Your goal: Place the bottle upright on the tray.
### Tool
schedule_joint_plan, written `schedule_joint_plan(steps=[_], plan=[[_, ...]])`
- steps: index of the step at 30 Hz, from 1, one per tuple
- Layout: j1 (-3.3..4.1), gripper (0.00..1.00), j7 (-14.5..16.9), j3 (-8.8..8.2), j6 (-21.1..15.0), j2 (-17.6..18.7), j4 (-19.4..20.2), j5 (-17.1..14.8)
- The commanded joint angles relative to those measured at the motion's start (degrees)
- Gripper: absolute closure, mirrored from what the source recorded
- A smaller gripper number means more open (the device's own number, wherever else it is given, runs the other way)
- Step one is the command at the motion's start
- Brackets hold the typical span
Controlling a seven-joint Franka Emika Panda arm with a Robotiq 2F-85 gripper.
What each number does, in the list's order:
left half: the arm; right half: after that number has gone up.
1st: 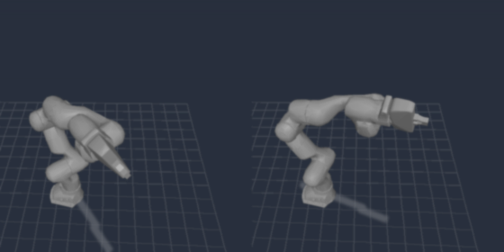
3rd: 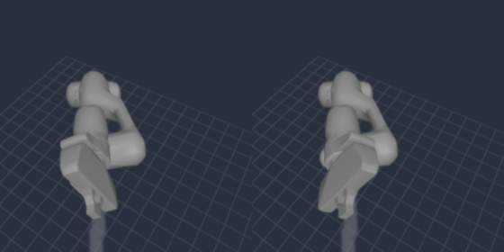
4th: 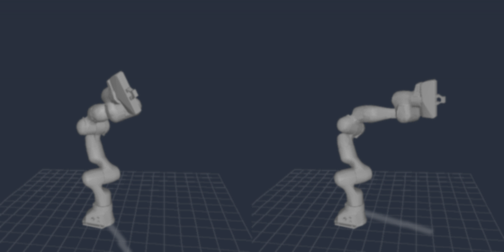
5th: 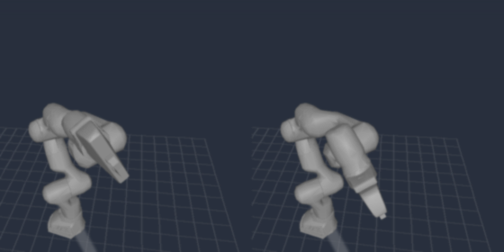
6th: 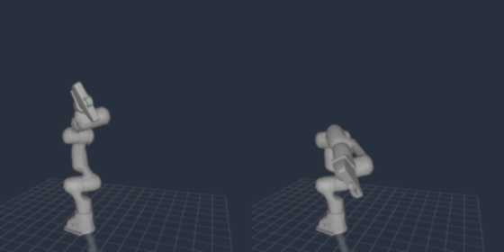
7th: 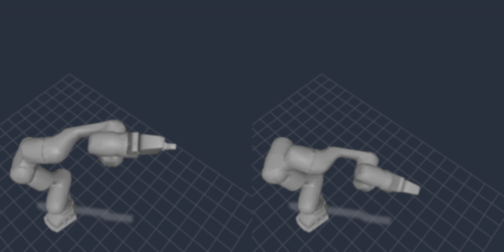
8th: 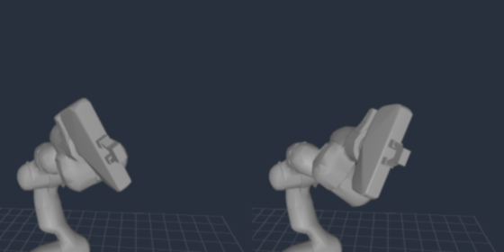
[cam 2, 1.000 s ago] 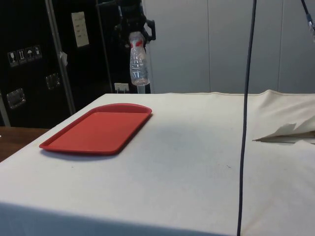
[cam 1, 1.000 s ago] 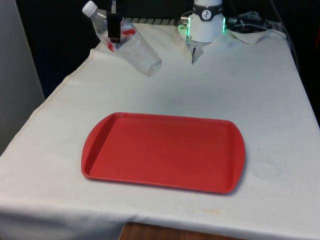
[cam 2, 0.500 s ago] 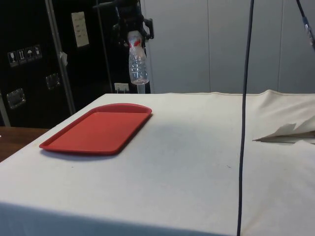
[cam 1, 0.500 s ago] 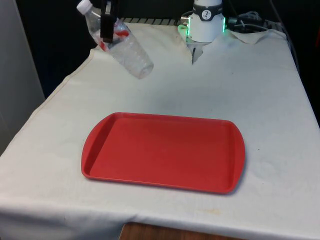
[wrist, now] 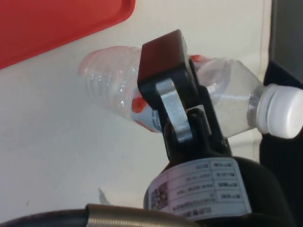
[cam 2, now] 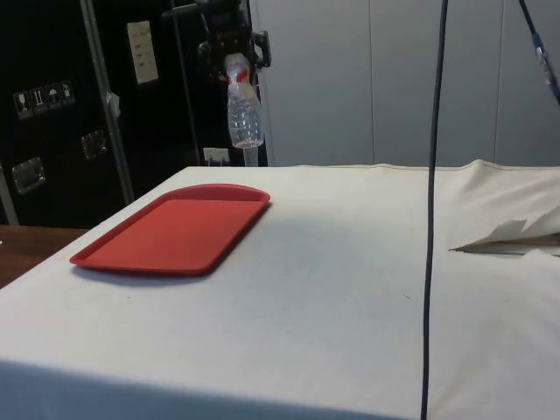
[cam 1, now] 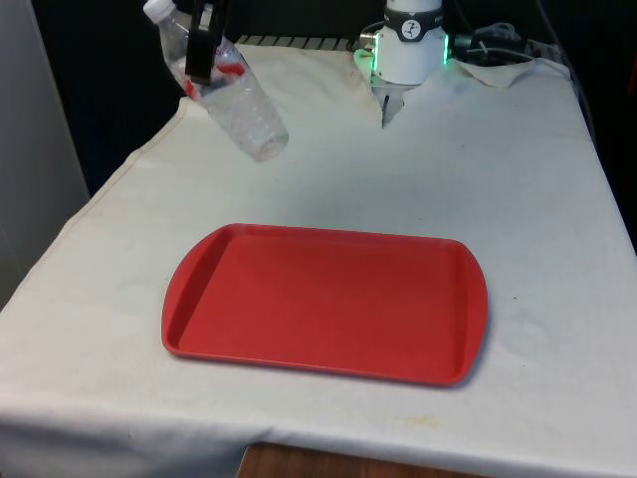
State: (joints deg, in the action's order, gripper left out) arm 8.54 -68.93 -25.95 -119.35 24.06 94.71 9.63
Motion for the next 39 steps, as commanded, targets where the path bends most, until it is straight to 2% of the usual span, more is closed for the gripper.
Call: schedule_joint_plan(steps=[1,8,9,10,15,16,17,24,25,26,34,35,36,39], plan=[[0.29,1.00,-1.0,-0.29,-0.3,0.4,-0.4,0.6],[0.40,1.00,-4.0,-0.23,-0.2,1.4,-1.7,3.4],[0.11,1.00,-3.3,0.06,0.0,1.1,-1.4,3.2],[0.40,1.00,-4.4,-0.23,-0.2,1.5,-1.8,3.7],[0.57,1.00,-6.6,-0.17,-0.1,2.3,-2.8,5.8],[0.29,1.00,-5.7,0.11,0.0,2.0,-2.5,5.4],[0.57,1.00,-7.0,-0.17,-0.1,2.4,-3.0,6.1],[1.03,1.00,-10.0,-0.06,0.1,3.4,-4.1,8.5],[0.69,1.00,-9.2,0.23,0.1,3.2,-3.9,8.2],[1.09,1.00,-10.4,0.00,0.1,3.6,-4.2,8.8],[1.26,1.00,-14.0,0.63,0.1,4.8,-5.5,11.5],[1.03,1.00,-13.6,0.92,0.1,4.8,-5.4,11.5],[1.38,1.00,-14.7,0.69,0.2,5.2,-5.8,11.9],[1.49,1.00,-15.9,0.80,0.2,5.7,-6.5,12.7]])
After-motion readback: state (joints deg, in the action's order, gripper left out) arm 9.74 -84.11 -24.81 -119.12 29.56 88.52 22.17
